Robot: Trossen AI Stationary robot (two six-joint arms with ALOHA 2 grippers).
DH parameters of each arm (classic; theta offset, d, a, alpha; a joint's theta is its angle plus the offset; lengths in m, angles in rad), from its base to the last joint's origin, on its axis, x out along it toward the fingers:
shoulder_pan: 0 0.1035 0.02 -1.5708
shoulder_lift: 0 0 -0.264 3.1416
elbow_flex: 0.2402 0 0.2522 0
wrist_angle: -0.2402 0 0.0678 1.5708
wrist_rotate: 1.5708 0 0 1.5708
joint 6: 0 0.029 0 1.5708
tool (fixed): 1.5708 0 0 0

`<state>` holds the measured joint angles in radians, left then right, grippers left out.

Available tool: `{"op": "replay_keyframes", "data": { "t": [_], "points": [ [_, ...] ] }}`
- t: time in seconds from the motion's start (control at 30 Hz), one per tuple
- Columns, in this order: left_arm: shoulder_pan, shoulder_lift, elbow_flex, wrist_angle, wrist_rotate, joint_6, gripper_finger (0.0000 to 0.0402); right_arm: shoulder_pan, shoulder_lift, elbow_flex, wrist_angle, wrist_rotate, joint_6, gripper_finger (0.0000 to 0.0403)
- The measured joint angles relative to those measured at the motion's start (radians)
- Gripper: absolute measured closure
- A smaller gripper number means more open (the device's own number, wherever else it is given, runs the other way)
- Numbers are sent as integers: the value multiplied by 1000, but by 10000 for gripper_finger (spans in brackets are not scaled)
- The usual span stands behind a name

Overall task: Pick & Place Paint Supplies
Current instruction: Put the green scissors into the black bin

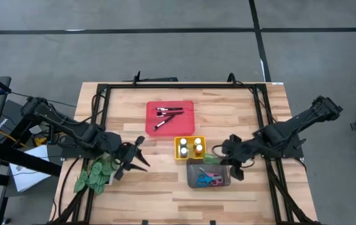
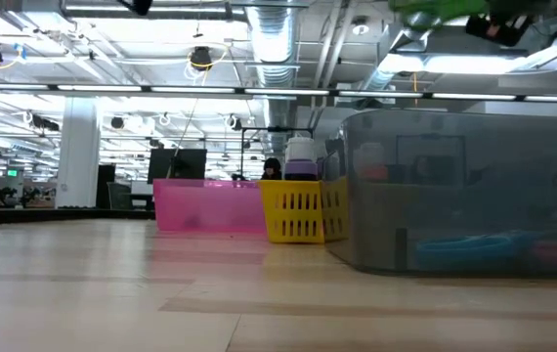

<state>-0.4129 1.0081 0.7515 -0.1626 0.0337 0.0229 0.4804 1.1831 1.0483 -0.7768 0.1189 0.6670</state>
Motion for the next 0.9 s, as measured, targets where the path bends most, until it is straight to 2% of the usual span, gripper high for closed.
{"op": "replay_keyframes", "data": {
  "t": [0.13,0.47,0.57,0.67,0.77,0.83,0.9],
  "points": [
    [32,-26,-68,117,-27,23,315,-6,122,89,-39,-44,-10,403],
    [44,-90,-317,531,-27,34,316,75,391,335,-103,-8,-25,403],
    [47,-126,-391,631,-71,56,316,99,426,351,-127,11,10,403],
    [55,-177,-444,722,-174,86,316,115,438,351,-129,31,32,403],
    [67,-205,-485,746,-279,96,316,121,440,351,-140,45,39,403],
    [89,-211,-512,754,-305,104,316,120,440,351,-138,46,37,403],
    [112,-216,-550,750,-289,108,316,113,440,351,-138,46,33,403]
  ]
}}
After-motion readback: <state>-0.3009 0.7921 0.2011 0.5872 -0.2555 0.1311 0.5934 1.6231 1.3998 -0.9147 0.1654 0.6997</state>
